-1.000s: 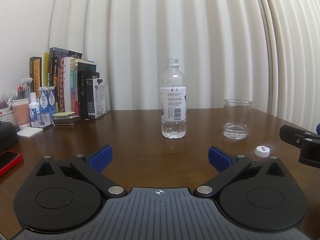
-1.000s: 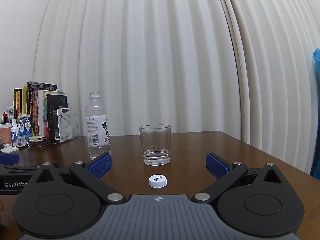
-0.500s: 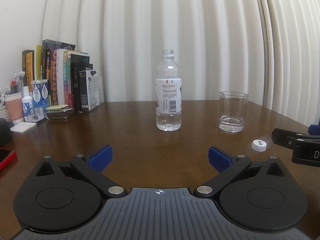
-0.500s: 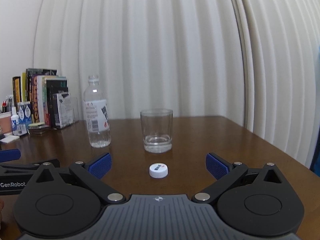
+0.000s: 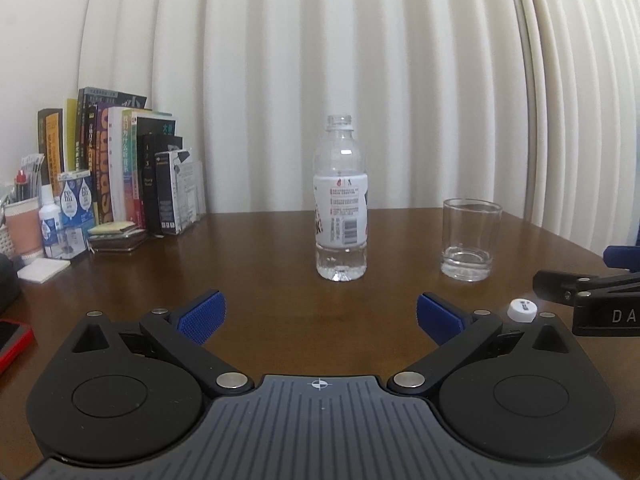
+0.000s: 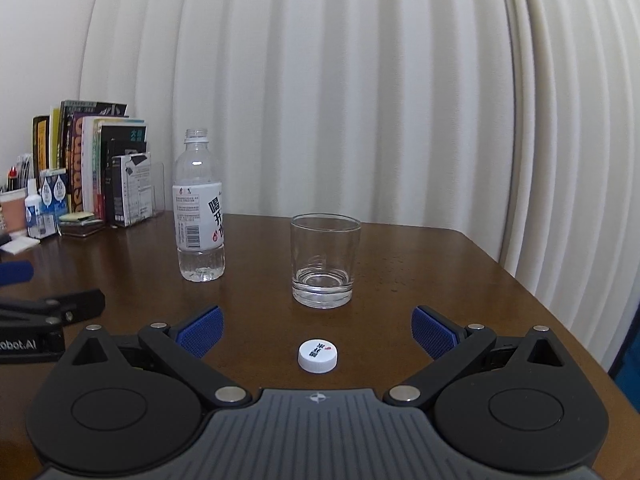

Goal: Unscrew bottle cap and pour
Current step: 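Lower the right tool onto the white cap and close on it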

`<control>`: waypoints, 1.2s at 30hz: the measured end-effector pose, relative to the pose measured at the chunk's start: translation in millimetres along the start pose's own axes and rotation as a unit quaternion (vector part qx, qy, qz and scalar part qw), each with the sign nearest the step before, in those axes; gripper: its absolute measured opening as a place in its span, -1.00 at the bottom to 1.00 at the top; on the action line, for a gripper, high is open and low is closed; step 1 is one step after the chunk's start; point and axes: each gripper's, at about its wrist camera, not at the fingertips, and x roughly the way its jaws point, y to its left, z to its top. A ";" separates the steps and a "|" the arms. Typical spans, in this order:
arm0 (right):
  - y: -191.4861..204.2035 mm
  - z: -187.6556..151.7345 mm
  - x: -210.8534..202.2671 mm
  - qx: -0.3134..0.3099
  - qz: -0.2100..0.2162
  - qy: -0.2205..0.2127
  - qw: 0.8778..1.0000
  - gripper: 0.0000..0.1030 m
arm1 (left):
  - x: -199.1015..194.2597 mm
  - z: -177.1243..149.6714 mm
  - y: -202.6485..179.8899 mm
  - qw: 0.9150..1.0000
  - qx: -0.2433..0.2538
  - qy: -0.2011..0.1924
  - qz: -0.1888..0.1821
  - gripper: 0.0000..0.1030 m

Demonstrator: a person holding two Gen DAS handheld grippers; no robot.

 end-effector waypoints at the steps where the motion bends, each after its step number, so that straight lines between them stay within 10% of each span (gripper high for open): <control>1: 0.2 1.9 2.0 -0.004 0.001 0.003 1.000 0.99 | -0.7 1.6 -0.7 1.000 0.002 0.000 -0.001 1.00; 36: -9.1 12.7 73.7 -0.032 0.049 0.162 0.985 0.04 | 4.7 27.4 -13.4 0.999 0.014 0.027 -0.033 1.00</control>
